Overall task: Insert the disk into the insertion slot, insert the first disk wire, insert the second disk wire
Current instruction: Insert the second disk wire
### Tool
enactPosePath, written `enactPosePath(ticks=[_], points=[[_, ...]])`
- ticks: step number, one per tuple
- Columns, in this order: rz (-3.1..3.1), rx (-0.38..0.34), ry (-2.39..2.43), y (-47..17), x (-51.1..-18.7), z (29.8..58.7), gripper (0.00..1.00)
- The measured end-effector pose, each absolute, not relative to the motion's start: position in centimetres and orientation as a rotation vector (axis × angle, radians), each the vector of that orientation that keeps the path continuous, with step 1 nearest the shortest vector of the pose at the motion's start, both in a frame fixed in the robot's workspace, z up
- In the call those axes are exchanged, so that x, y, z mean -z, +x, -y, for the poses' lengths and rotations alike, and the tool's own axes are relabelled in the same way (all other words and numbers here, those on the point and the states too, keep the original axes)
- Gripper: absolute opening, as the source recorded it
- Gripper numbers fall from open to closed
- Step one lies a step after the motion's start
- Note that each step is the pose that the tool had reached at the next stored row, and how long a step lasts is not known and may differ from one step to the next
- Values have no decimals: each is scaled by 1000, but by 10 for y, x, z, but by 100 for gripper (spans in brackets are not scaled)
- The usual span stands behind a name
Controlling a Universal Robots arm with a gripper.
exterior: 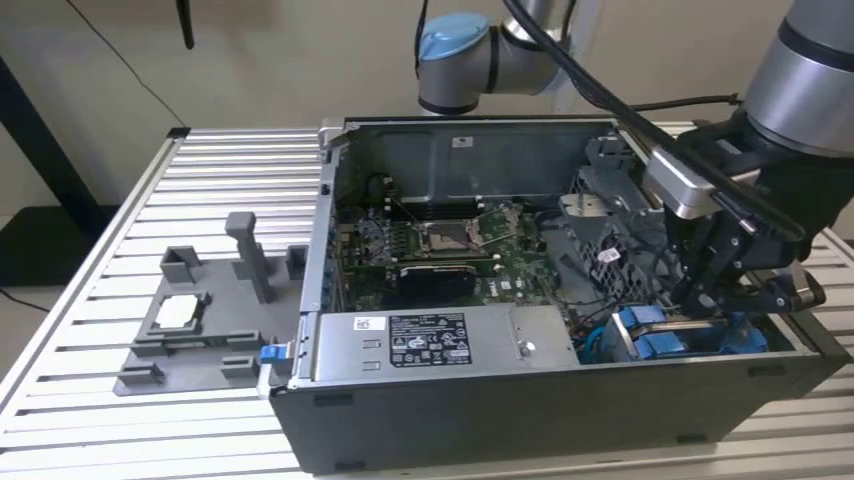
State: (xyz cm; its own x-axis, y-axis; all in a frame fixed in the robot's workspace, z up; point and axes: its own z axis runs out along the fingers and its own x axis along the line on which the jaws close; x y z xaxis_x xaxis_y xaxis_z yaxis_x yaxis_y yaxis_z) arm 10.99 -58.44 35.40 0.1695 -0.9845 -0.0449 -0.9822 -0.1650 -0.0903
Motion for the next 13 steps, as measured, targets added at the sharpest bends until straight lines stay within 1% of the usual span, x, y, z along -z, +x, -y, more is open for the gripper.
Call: enactPosePath(ticks=[4,13], points=[[-1954,-23,-2271,110,-353,584,16],[-1983,-100,-2288,123,-349,587,16]])
